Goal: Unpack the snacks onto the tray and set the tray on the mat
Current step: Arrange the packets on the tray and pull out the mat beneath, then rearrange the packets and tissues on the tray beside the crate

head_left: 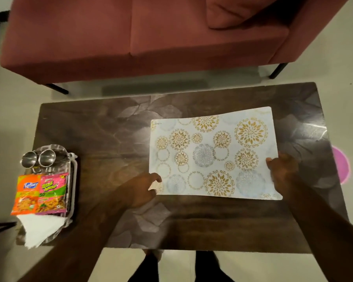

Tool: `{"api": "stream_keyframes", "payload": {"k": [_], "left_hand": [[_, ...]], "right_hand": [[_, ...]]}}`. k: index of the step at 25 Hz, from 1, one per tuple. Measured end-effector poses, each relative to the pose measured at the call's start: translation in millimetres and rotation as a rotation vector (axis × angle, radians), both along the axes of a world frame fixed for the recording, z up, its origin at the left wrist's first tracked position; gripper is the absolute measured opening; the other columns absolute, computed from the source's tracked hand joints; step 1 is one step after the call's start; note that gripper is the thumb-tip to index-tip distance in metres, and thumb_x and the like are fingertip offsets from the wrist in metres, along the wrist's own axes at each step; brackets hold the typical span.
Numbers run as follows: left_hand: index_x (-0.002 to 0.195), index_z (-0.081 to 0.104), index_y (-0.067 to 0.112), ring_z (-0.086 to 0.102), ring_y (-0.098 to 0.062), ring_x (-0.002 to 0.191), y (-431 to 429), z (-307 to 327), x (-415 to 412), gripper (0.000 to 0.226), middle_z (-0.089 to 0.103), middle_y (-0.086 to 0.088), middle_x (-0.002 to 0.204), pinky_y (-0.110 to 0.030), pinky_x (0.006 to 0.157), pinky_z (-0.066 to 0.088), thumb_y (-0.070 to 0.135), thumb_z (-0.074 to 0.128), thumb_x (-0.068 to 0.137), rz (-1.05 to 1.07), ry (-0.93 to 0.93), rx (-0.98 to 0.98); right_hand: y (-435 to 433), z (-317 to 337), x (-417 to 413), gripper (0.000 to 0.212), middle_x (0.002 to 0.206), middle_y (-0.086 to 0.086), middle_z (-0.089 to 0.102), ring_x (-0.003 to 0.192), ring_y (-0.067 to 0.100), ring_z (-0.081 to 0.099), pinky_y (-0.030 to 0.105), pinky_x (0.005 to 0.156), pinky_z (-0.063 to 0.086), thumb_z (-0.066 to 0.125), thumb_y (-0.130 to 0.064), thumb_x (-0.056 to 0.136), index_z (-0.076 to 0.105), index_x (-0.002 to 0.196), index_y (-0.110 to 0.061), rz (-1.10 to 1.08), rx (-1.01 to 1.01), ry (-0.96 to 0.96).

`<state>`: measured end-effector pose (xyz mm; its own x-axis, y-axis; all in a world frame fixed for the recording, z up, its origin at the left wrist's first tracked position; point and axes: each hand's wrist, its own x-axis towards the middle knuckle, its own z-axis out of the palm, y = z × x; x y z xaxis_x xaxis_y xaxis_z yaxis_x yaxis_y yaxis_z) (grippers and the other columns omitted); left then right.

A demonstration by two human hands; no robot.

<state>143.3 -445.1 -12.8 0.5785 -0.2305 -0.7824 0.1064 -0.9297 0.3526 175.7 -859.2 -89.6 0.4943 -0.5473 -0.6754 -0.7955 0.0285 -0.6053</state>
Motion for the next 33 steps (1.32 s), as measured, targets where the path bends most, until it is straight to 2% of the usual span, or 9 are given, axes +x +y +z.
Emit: {"api": "stream_keyframes", "payload": {"k": [3, 5, 7, 9, 11, 15, 20, 26, 33], "left_hand": [[0.152, 0.035, 0.029, 0.039, -0.023, 0.143, -19.0, -35.7, 5.2, 0.058, 0.036, 0.002, 0.16, -0.042, 0.115, 0.038, 0.026, 0.053, 0.097, -0.042, -0.042, 0.096], [0.154, 0.029, 0.031, 0.033, -0.026, 0.147, -29.3, -51.9, 9.2, 0.063, 0.027, 0.0, 0.163, -0.046, 0.113, 0.039, 0.026, 0.052, 0.095, -0.062, -0.049, 0.15], [0.154, 0.027, 0.031, 0.032, -0.029, 0.146, -39.1, -63.1, 14.6, 0.066, 0.021, -0.002, 0.165, -0.045, 0.113, 0.04, 0.026, 0.052, 0.093, -0.075, -0.086, 0.19], [0.155, 0.026, 0.03, 0.032, -0.032, 0.146, -49.5, -70.2, 20.4, 0.068, 0.018, -0.004, 0.166, -0.043, 0.113, 0.038, 0.025, 0.052, 0.092, -0.105, -0.171, 0.219], [0.156, 0.023, 0.033, 0.028, -0.032, 0.149, -60.0, -77.8, 25.6, 0.072, 0.015, -0.003, 0.168, -0.045, 0.111, 0.039, 0.025, 0.054, 0.091, -0.127, -0.256, 0.244], [0.157, 0.01, 0.042, 0.008, -0.037, 0.155, -78.7, -96.7, 31.0, 0.082, -0.003, -0.002, 0.17, -0.054, 0.115, 0.035, 0.023, 0.054, 0.09, -0.106, -0.215, 0.261], [0.156, 0.003, 0.047, -0.001, -0.039, 0.155, -78.0, -118.6, 26.9, 0.087, -0.018, 0.0, 0.169, -0.06, 0.118, 0.029, 0.022, 0.054, 0.091, -0.052, -0.105, 0.301], [0.154, 0.017, 0.046, 0.006, -0.04, 0.155, -58.0, -114.2, 34.5, 0.078, -0.008, 0.001, 0.17, -0.058, 0.118, 0.032, 0.022, 0.055, 0.09, 0.05, -0.128, 0.275], [0.157, 0.011, 0.04, 0.009, -0.033, 0.155, -46.0, -99.3, 33.0, 0.08, -0.004, 0.001, 0.171, -0.059, 0.117, 0.032, 0.025, 0.053, 0.091, 0.071, -0.148, 0.245]], "right_hand": [[-19.4, -25.3, 14.4, 0.032, 0.121, 0.018, 0.069, 0.096, 0.034, 0.066, 0.026, 0.064, 0.048, 0.059, -0.008, 0.099, 0.065, 0.13, -0.001, 0.029, -0.019, -0.016], [-24.6, -31.1, 24.5, 0.032, 0.124, 0.018, 0.071, 0.095, 0.033, 0.069, 0.027, 0.068, 0.052, 0.059, -0.009, 0.099, 0.064, 0.13, -0.002, 0.094, -0.054, -0.017], [-23.4, -27.9, 30.9, 0.035, 0.124, 0.012, 0.072, 0.088, 0.023, 0.07, 0.02, 0.065, 0.053, 0.061, -0.009, 0.098, 0.063, 0.133, -0.007, 0.207, -0.116, -0.028], [-19.7, -25.7, 30.8, 0.051, 0.136, 0.015, 0.065, 0.112, 0.031, 0.066, 0.029, 0.087, 0.052, 0.066, -0.019, 0.093, 0.054, 0.142, -0.014, 0.49, -0.432, 0.035], [-12.9, -26.6, 23.4, 0.073, 0.156, 0.017, 0.045, 0.142, 0.04, 0.044, 0.054, 0.113, 0.04, 0.07, -0.032, 0.089, 0.037, 0.154, -0.02, 0.776, -0.692, 0.05], [12.8, -39.3, 14.0, 0.097, 0.174, 0.005, 0.002, 0.159, 0.037, 0.006, 0.068, 0.119, 0.026, 0.063, -0.061, 0.09, 0.007, 0.164, -0.032, 1.081, -0.607, 0.16], [29.0, -61.4, 7.6, 0.099, 0.174, 0.0, -0.012, 0.16, 0.035, -0.008, 0.071, 0.118, 0.025, 0.057, -0.068, 0.089, 0.0, 0.163, -0.036, 1.098, -0.63, 0.212], [55.8, -59.0, 10.7, 0.097, 0.174, 0.002, -0.013, 0.16, 0.036, -0.008, 0.07, 0.116, 0.026, 0.053, -0.069, 0.091, -0.001, 0.164, -0.035, 1.119, -0.646, 0.208], [63.2, -45.8, 8.9, 0.097, 0.175, 0.003, -0.008, 0.16, 0.035, -0.003, 0.068, 0.12, 0.022, 0.051, -0.071, 0.091, 0.0, 0.163, -0.033, 1.149, -0.667, 0.202]]}}
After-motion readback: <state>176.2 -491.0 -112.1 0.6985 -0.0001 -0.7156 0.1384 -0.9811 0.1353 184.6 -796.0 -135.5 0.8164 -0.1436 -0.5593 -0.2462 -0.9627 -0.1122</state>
